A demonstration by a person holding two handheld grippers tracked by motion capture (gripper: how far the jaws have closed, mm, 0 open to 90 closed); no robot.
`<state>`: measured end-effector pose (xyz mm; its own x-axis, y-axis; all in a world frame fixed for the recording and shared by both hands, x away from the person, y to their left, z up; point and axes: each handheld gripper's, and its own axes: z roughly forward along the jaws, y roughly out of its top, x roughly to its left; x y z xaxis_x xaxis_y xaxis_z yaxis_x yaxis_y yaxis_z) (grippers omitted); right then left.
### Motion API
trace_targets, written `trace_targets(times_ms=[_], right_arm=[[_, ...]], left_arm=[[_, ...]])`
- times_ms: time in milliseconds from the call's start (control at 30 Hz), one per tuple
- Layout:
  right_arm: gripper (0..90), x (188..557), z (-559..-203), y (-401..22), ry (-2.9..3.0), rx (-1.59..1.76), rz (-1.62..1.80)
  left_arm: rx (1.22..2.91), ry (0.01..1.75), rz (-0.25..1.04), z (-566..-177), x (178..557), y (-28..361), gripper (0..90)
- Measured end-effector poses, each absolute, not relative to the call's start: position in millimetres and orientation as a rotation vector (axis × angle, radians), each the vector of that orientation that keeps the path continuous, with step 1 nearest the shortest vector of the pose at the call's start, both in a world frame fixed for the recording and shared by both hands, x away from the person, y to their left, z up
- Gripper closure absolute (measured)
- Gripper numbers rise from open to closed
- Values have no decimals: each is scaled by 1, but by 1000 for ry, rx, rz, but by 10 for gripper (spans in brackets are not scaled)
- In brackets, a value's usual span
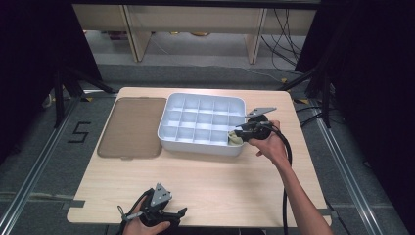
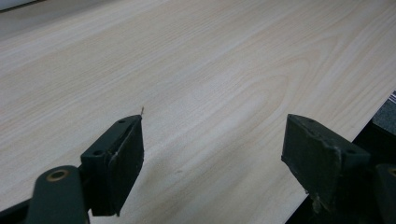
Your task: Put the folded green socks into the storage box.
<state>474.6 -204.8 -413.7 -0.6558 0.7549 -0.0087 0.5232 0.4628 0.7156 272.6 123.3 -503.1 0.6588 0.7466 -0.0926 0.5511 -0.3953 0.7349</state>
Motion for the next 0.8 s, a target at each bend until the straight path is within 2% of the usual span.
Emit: trace_targets(times_ms=[167,233,800], right_arm=[[586,471,-412,-208,2376,1084,1033],[534,468,-411,-210,2357,1084,1044],[493,458,-408,-213,2322,1049,1099]], left_arm=[[2147,973,325,-502,274,126,203],[2138,978,325,-502,274,126,203],[2160,962,333,-501,274,127,203]])
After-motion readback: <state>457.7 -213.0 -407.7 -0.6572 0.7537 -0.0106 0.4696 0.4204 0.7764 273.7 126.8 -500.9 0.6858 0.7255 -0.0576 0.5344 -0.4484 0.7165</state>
